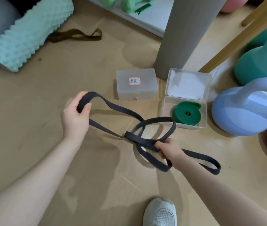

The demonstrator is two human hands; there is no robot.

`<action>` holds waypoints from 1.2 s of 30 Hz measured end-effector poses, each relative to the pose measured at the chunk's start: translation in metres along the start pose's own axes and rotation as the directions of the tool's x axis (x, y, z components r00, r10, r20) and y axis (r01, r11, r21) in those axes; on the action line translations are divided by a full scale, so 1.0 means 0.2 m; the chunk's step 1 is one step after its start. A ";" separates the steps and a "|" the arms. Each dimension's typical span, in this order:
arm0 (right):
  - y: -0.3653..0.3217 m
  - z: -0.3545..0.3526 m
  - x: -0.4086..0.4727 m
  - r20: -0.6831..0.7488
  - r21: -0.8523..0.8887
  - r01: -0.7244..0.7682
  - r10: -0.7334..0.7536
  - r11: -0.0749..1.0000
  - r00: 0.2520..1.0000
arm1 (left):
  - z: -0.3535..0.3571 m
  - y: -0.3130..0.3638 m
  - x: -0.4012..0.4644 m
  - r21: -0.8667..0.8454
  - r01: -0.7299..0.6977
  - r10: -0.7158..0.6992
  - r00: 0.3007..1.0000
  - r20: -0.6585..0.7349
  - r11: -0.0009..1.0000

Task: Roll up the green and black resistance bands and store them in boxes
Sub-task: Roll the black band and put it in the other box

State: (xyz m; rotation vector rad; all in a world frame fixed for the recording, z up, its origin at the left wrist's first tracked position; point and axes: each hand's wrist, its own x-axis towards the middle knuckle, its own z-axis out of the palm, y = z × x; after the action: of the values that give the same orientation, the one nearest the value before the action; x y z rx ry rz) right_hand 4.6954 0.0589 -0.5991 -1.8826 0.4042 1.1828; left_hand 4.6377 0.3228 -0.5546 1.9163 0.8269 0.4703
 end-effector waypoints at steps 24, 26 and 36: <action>-0.05 0.38 0.32 0.288 -0.918 0.384 -0.502 0.099 0.816 | -0.04 -0.34 -0.05 0.279 -0.075 -0.040 0.923 0.383 0.957; -0.07 0.42 0.29 0.241 -0.851 0.414 -0.462 0.322 0.854 | -0.08 -0.35 -0.03 0.282 -0.041 -0.058 0.942 0.332 0.958; -0.09 0.82 -0.06 0.342 0.569 -0.216 0.011 0.793 0.940 | -0.38 -0.38 0.19 0.425 -0.249 0.151 0.956 0.250 0.870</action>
State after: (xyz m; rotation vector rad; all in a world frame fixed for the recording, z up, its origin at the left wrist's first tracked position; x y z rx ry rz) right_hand 4.6068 0.1983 -0.6096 -1.1003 0.6331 1.2326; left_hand 4.5898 0.4203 -0.5874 2.4552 0.6349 0.1971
